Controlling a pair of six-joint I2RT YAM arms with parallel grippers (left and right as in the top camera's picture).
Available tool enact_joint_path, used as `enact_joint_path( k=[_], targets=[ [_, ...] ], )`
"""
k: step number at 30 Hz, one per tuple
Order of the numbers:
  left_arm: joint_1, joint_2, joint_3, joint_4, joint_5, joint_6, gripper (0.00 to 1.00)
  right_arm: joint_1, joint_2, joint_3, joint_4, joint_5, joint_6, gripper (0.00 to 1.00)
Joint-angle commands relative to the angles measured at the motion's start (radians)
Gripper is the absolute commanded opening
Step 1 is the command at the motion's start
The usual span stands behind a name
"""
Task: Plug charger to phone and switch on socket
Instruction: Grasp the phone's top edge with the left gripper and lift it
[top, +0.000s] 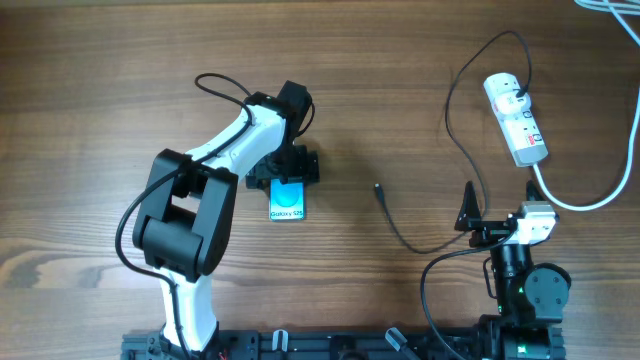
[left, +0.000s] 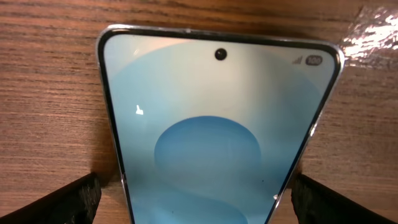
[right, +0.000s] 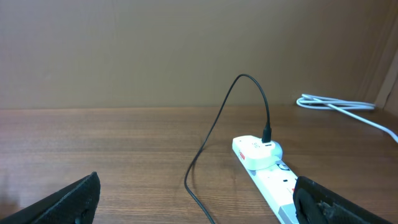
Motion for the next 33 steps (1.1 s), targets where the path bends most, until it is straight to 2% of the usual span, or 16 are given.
enact_joint_path(
  k=[1, 7, 14, 18, 20, 24, 28, 33],
  targets=[
    [0.01, 0.065, -0.034, 0.024, 0.023, 0.06, 0.98, -0.003, -0.009, -0.001, 0.003, 0.014, -0.013, 1.0],
    [0.01, 0.065, -0.034, 0.022, 0.024, 0.061, 0.82, -0.003, -0.009, -0.001, 0.003, 0.014, -0.013, 1.0],
    [0.01, 0.065, -0.034, 0.043, 0.042, 0.06, 0.81, -0.003, -0.009, -0.001, 0.003, 0.014, -0.013, 1.0],
    [0.01, 0.065, -0.034, -0.008, 0.06, 0.061, 0.92, -0.003, -0.009, -0.001, 0.003, 0.014, -0.013, 1.0],
    [0.01, 0.065, -0.034, -0.001, 0.06, 0.06, 0.93, -0.003, -0.009, -0.001, 0.003, 0.014, -0.013, 1.0],
    [0.01, 0.065, -0.034, 0.028, 0.061, 0.056, 0.86, -0.003, -0.009, -0.001, 0.003, 0.014, -0.013, 1.0],
    [0.01, 0.065, -0.034, 0.05, 0.061, 0.056, 0.72, -0.003, -0.009, -0.001, 0.003, 0.014, -0.013, 1.0],
    [0.013, 0.065, -0.034, 0.141, 0.116, 0.056, 0.67, -0.003, -0.009, -0.001, 0.003, 0.014, -0.013, 1.0]
  ],
)
